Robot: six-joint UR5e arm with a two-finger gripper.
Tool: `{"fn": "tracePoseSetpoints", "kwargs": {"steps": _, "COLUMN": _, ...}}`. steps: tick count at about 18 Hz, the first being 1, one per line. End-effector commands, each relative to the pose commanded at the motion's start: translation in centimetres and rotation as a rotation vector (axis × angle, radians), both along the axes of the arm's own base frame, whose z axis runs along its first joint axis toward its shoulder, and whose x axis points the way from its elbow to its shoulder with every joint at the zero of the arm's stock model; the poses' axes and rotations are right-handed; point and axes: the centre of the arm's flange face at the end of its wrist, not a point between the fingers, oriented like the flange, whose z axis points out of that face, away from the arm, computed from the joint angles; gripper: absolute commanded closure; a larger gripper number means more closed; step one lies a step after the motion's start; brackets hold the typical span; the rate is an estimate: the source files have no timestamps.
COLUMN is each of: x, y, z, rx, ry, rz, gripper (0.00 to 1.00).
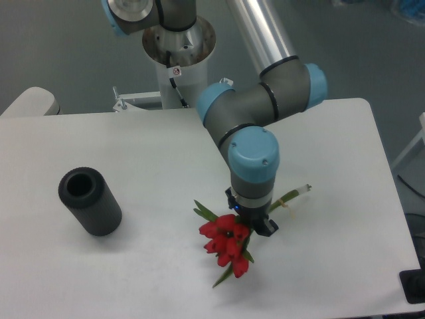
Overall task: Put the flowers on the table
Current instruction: 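Lower the held red tulip bunch toward the table beside the black vase, then open the gripper to release the tulip stems onto the table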
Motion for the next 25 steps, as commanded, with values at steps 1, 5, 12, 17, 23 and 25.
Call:
{"fn": "tracePoseSetpoints", "kwargs": {"steps": 1, "x": 0.8, "y": -0.4, "z": -0.2, "rx": -0.005, "ry": -0.008, "rz": -0.003, "gripper": 0.99}}
{"fn": "tracePoseSetpoints", "kwargs": {"steps": 5, "x": 2.1, "y": -0.4, "z": -1.0, "rx": -0.017, "ry": -0.018, "rz": -0.018, "gripper": 0.95}}
{"fn": "tracePoseSetpoints", "kwargs": {"steps": 12, "x": 3.2, "y": -1.3, "z": -2.6, "rx": -0.044, "ry": -0.048, "rz": -0.032, "gripper": 0.8}}
{"fn": "tracePoseSetpoints", "kwargs": {"steps": 17, "x": 3.2, "y": -1.2, "z": -2.9, "rx": -0.043, "ry": -0.047, "rz": -0.035, "gripper": 0.46}}
{"fn": "tracePoseSetpoints", "kwargs": {"steps": 23, "x": 2.8, "y": -1.2, "z": -2.7, "rx": -0.027, "ry": -0.03, "rz": -0.026, "gripper": 0.0}}
{"fn": "tracePoseSetpoints", "kwargs": {"steps": 25, "x": 2.1, "y": -1.4, "z": -2.2, "rx": -0.02, "ry": -0.022, "rz": -0.022, "gripper": 0.0}}
